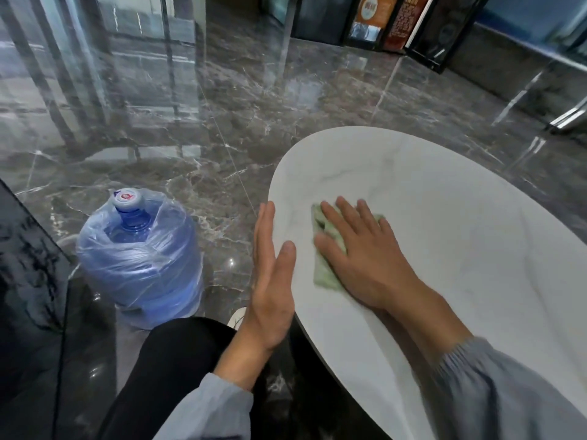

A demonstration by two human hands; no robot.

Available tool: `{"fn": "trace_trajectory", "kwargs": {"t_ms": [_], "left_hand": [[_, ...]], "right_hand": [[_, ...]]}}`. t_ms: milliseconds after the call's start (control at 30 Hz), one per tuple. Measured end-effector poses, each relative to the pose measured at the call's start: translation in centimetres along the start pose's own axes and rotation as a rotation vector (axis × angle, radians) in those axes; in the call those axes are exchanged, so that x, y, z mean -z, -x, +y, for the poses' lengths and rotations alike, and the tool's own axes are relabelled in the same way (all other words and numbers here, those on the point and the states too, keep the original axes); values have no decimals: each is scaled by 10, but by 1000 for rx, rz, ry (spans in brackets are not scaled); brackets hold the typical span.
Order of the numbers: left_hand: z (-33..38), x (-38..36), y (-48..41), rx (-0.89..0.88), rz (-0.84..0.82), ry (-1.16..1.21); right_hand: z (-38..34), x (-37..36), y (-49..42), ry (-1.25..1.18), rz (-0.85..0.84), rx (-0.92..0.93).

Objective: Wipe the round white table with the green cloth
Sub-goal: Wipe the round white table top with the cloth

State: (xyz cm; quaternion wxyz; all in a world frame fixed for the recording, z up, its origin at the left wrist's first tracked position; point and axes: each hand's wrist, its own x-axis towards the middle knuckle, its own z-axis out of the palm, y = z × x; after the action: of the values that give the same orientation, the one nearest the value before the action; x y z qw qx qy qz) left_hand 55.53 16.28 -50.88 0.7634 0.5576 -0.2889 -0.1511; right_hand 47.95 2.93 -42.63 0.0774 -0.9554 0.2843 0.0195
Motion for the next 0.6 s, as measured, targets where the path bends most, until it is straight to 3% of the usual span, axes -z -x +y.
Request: {"fn": "trace_trajectory", "kwargs": {"t_ms": [167,400,500,600], "left_hand": [[-3,0,-2,-4,-1,30],[-6,0,0,-38,9,20],[-8,0,0,-43,8,25],[-6,-1,0,-29,3,68]], "right_hand": [[-8,4,-39,-7,-43,36],[9,-6,108,39,-39,354],[11,-2,124,122,-81,371],[3,2,92,13,-110,326]]}}
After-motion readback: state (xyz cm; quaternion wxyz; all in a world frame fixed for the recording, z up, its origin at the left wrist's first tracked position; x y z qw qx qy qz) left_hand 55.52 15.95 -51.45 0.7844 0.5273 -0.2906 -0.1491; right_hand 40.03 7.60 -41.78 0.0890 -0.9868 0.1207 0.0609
